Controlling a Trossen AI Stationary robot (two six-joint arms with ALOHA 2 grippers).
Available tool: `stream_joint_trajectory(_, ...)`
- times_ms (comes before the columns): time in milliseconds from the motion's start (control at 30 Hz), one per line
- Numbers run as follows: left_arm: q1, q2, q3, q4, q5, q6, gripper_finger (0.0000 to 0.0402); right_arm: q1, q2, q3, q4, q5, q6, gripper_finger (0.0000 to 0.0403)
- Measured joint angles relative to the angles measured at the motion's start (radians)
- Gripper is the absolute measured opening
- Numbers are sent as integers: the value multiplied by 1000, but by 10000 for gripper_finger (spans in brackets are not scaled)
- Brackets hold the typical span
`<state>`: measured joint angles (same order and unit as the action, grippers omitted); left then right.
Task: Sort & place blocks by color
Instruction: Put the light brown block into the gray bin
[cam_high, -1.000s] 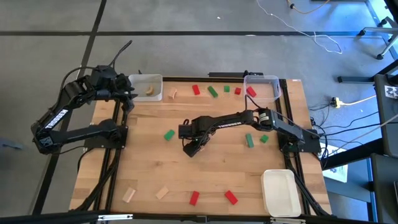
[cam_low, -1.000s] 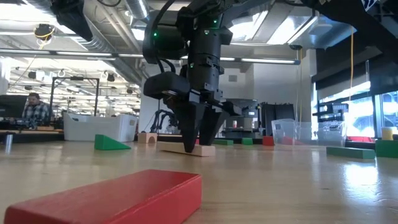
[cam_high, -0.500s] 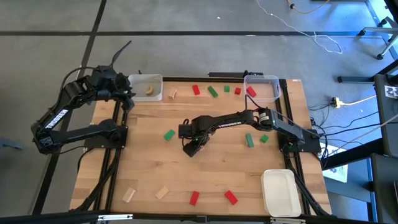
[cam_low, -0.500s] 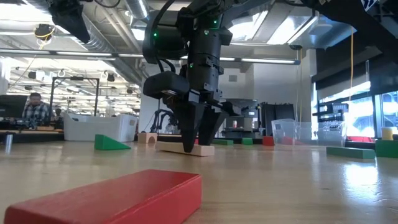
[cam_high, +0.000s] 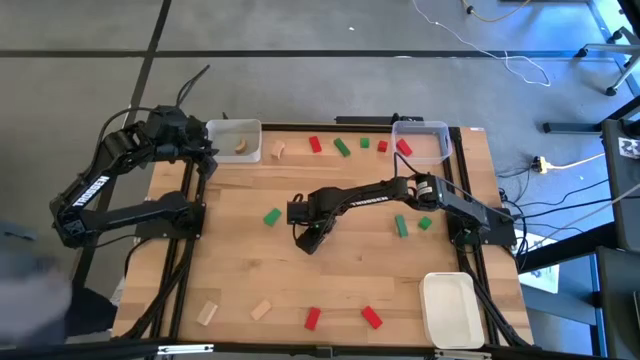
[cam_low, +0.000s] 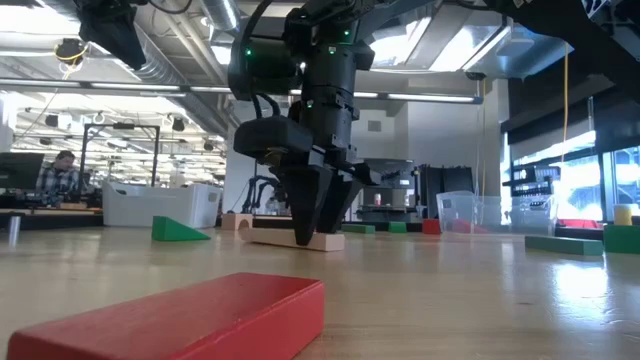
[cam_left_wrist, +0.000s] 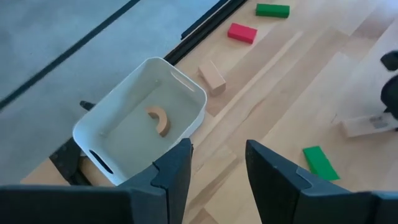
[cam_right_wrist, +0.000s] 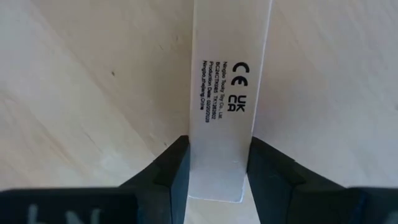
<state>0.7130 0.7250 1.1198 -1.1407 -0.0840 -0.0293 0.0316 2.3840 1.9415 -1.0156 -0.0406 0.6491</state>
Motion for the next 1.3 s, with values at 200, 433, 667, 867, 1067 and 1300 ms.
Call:
stream_joint_trajectory(200,0,0,0,-1,128,-101,144,-6,5,28,7,126,-77,129)
stream_joint_trajectory(433,0,0,0,-1,329,-200,144,-4,10,110,2,267,-141,129)
stream_joint_trajectory(667,0,0,0,-2,419,-286,144,-4,8,195,-5,407,-230,128)
stream_joint_trajectory(867,0,1,0,2,461,-407,144,-4,8,295,-5,557,-336,128)
stream_joint_trajectory(1067,0,20,0,33,459,-440,144,-4,4,404,10,612,-443,128)
stream_joint_trajectory(1300,0,91,0,65,384,-396,144,-2,0,412,110,627,-568,128)
